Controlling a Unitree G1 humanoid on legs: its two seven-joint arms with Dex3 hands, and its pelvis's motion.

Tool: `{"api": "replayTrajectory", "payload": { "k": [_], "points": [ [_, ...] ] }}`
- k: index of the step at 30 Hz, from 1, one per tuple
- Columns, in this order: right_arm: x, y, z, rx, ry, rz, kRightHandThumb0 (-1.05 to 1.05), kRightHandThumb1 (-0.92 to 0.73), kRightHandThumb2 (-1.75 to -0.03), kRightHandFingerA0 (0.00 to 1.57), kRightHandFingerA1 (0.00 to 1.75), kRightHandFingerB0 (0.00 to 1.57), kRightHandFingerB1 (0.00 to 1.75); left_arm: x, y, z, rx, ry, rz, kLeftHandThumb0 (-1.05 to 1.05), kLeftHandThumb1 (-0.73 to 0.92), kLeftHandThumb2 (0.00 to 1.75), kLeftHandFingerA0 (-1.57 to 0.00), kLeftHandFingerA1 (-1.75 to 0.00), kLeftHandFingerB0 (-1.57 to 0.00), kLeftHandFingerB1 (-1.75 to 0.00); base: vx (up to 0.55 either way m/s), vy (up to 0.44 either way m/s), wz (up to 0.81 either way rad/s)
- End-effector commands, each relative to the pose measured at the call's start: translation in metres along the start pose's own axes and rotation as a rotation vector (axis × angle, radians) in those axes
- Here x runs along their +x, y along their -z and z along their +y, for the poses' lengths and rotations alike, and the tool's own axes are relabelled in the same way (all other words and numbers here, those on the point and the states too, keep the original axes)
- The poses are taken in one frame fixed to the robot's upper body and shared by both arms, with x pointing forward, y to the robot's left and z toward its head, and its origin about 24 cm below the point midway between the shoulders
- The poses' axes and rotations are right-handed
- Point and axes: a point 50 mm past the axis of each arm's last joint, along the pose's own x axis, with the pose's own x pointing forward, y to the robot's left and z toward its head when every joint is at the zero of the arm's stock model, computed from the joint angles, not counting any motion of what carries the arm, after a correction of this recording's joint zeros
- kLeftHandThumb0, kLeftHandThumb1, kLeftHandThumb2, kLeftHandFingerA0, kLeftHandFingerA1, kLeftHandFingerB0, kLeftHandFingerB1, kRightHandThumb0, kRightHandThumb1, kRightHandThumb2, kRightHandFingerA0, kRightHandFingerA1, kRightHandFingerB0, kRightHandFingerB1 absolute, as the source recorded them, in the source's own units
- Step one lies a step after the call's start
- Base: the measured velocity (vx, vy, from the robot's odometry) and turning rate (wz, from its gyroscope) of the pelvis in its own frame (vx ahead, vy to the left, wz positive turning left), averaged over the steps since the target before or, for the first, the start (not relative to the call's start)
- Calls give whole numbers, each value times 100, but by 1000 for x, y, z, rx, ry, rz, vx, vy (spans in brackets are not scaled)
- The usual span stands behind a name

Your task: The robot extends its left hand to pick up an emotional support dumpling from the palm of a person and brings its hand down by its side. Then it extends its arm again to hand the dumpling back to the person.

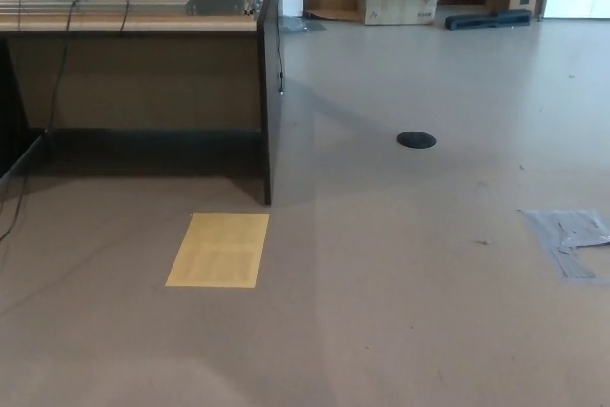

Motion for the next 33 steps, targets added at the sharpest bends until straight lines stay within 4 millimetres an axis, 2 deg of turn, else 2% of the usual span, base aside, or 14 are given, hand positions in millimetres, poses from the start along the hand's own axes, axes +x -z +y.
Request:
{"api": "replayTrajectory", "payload": {
  "k": [1, 9, 10, 11, 17, 18, 21, 22, 25, 28, 30, 31, 32, 33],
  "points": [
    [-1, 4, -2, 16, 13, 22, -56, -58, -58, 48, 42, 25, 29, -5, -12, 3, 35, -11, -52, -13, 84, 65, -70, -126, -43, -52, 0, 0, 0],
    [2, 2, -2, 27, 15, 19, -57, -57, -58, 50, 43, 25, 29, -3, -15, 0, 41, 0, -57, -13, 82, 65, -68, -129, -37, -45, 0, 0, 0],
    [1, 1, -2, 3, 11, 18, -65, -50, -80, 47, 53, 19, 40, -3, -15, 0, 19, 12, -59, -12, 77, 63, -72, -126, -40, -46, 0, 0, 0],
    [1, 1, -2, 7, 12, 21, -57, -57, -58, 50, 42, 25, 29, -2, -15, -1, 11, 21, -59, -13, 76, 63, -72, -127, -43, -52, 0, 0, 0],
    [3, -1, -3, 24, 11, 11, -55, -58, -58, 50, 43, 25, 29, -2, -17, -3, 38, 32, -63, -15, 75, 63, -76, -120, -50, -58, 0, 0, 0],
    [4, -2, -2, 15, 11, 8, -56, -59, -58, 51, 43, 24, 29, -1, -19, -5, 47, 32, -71, -15, 74, 62, -81, -116, -62, -61, 0, 0, 0],
    [5, -2, -1, 6, 11, 8, -56, -58, -58, 51, 43, 24, 29, 3, -30, -18, 118, 82, -118, -16, 71, 61, -92, -104, -72, -59, 0, 0, 0],
    [4, -2, -1, -2, 8, 9, -57, -59, -58, 50, 42, 23, 29, 5, -37, -28, 158, 119, -137, -17, 70, 60, -94, -102, -81, -61, 0, 0, 0],
    [4, -2, -1, -13, 5, 8, -56, -59, -59, 52, 43, 24, 29, 8, -53, -54, 226, 213, -179, -16, 67, 59, -94, -101, -82, -60, 0, 0, 0],
    [6, -3, 0, 9, 9, 11, -55, -58, -58, 52, 42, 25, 29, 11, -83, -116, 352, 338, -244, -17, 65, 58, -93, -105, -80, -58, 0, 0, 0],
    [5, -2, 0, 7, 11, 17, -56, -58, -58, 52, 42, 25, 29, 12, -87, -133, 384, 386, -253, -15, 67, 60, -89, -110, -77, -60, 0, 0, 0],
    [5, -2, -1, 1, 1, 16, -63, -50, -79, 46, 53, 18, 40, 14, -90, -149, 427, 414, -260, -17, 66, 59, -90, -111, -79, -59, 0, 0, 0],
    [6, -3, -1, -15, 3, 16, -57, -59, -58, 53, 42, 24, 29, 14, -96, -181, 518, 461, -286, -19, 62, 58, -94, -104, -83, -58, 0, 0, 0],
    [7, -4, -1, -20, 4, 18, -58, -58, -58, 52, 42, 24, 29, 13, -99, -205, 583, 509, -306, -19, 64, 58, -92, -104, -82, -58, 0, 0, 0]
  ]
}}
